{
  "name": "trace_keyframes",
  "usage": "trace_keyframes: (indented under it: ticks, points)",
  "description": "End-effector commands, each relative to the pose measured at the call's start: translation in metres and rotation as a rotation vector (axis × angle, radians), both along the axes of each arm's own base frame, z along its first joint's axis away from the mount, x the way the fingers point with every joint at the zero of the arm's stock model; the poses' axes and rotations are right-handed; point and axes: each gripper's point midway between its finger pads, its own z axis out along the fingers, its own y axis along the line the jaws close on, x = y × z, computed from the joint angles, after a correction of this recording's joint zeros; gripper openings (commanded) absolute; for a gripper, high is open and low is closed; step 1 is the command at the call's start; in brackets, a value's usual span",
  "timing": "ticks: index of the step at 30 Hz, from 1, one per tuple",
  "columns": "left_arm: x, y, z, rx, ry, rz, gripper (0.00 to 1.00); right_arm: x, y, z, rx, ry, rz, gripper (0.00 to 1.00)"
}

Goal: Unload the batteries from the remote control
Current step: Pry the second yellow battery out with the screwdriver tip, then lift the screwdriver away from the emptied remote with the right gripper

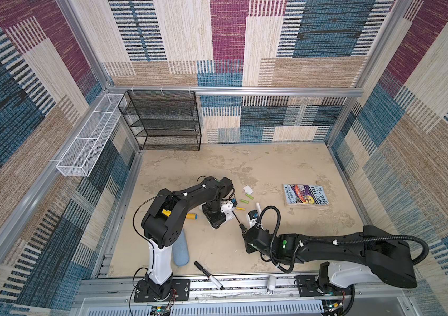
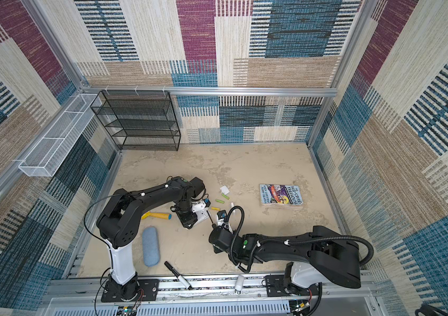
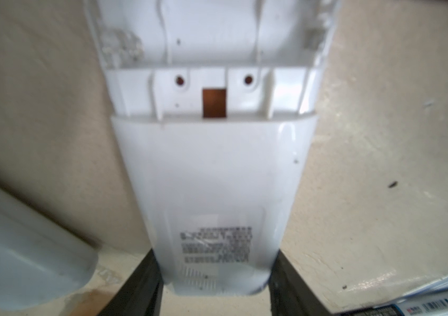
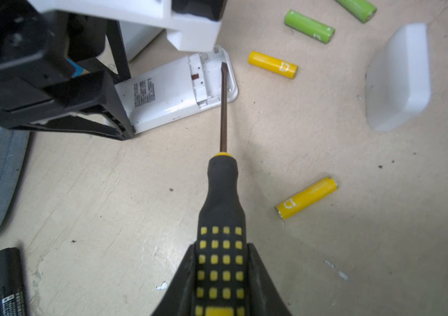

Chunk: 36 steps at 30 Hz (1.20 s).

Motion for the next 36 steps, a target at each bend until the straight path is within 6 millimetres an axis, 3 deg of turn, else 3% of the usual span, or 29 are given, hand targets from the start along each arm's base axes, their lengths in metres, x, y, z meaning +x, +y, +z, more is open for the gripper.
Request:
trace_keyframes:
  ticks: [1, 8, 18, 25, 36]
  points:
    - [-0.021, 0.015, 0.002, 0.066, 0.097, -0.012, 0.49, 0.006, -0.017, 0.004, -0.021, -0.041, -0.056, 0.0]
    - [-0.013, 0.011, 0.001, 0.052, 0.067, -0.017, 0.51, 0.009, -0.037, 0.017, -0.013, -0.088, -0.105, 0.0]
    - [0.005, 0.011, -0.002, 0.068, -0.02, 0.007, 0.52, 0.022, -0.089, 0.042, 0.053, -0.16, -0.279, 0.0]
    - [0.008, 0.011, -0.005, 0.062, -0.052, 0.024, 0.52, 0.032, -0.118, 0.025, 0.074, -0.121, -0.38, 0.0]
    - [0.007, 0.007, -0.005, 0.04, -0.048, 0.022, 0.53, 0.028, -0.117, -0.018, 0.059, -0.024, -0.401, 0.0]
